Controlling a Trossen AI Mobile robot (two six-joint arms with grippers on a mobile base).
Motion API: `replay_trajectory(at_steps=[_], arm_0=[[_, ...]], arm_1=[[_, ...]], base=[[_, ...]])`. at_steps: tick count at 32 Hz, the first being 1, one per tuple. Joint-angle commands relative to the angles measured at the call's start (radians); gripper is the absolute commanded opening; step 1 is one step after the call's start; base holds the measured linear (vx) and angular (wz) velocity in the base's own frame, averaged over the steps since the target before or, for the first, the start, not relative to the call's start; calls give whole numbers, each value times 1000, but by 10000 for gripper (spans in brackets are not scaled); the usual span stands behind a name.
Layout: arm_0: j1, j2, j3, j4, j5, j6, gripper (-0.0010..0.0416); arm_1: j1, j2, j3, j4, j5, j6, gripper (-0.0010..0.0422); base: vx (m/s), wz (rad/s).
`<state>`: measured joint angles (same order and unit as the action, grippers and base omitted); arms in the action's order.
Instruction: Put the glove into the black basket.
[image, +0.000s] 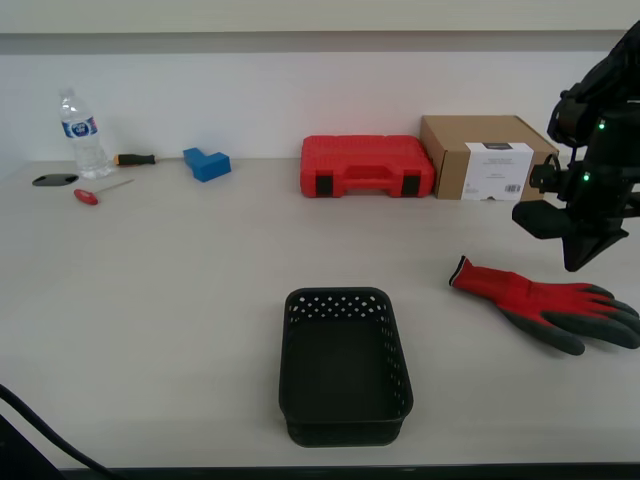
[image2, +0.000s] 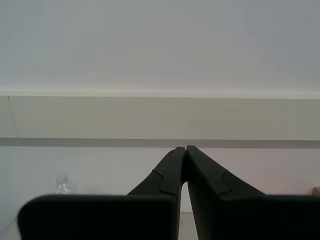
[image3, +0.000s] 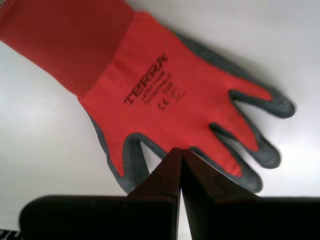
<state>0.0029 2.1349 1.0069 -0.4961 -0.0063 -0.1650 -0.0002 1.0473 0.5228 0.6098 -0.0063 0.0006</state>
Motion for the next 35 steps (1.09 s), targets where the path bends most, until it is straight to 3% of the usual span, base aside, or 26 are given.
replay_trajectory(at_steps=[1,6,10,11,12,14,16,17,20,29,35], arm_0=[[0,39,1,22,2,-5,1],[-7,140,26,31,5,-12,2],[-38,183,50,24,4,-17,48],[-51,182,52,24,9,-34,69],[-69,180,56,21,34,-74,93],[-89,179,59,21,59,-108,123],[-104,183,59,35,61,-105,151],[-109,183,58,53,89,-123,166],[-111,183,59,91,106,-166,192],[-110,235,61,145,142,-183,237],[-108,298,60,150,138,-178,224]], arm_1=[[0,0,2,6,-1,0,0],[0,0,1,5,-1,0,0],[0,0,1,5,-1,0,0],[0,0,1,5,-1,0,0],[0,0,1,6,-1,0,0],[0,0,1,5,-1,0,0],[0,0,1,5,-1,0,0],[0,0,1,5,-1,0,0],[0,0,1,5,-2,0,0],[0,0,1,6,-1,0,0],[0,0,1,5,-2,0,0]], base=[[0,0],[0,0],[0,0],[0,0],[0,0],[0,0],[0,0],[0,0],[0,0],[0,0],[0,0]])
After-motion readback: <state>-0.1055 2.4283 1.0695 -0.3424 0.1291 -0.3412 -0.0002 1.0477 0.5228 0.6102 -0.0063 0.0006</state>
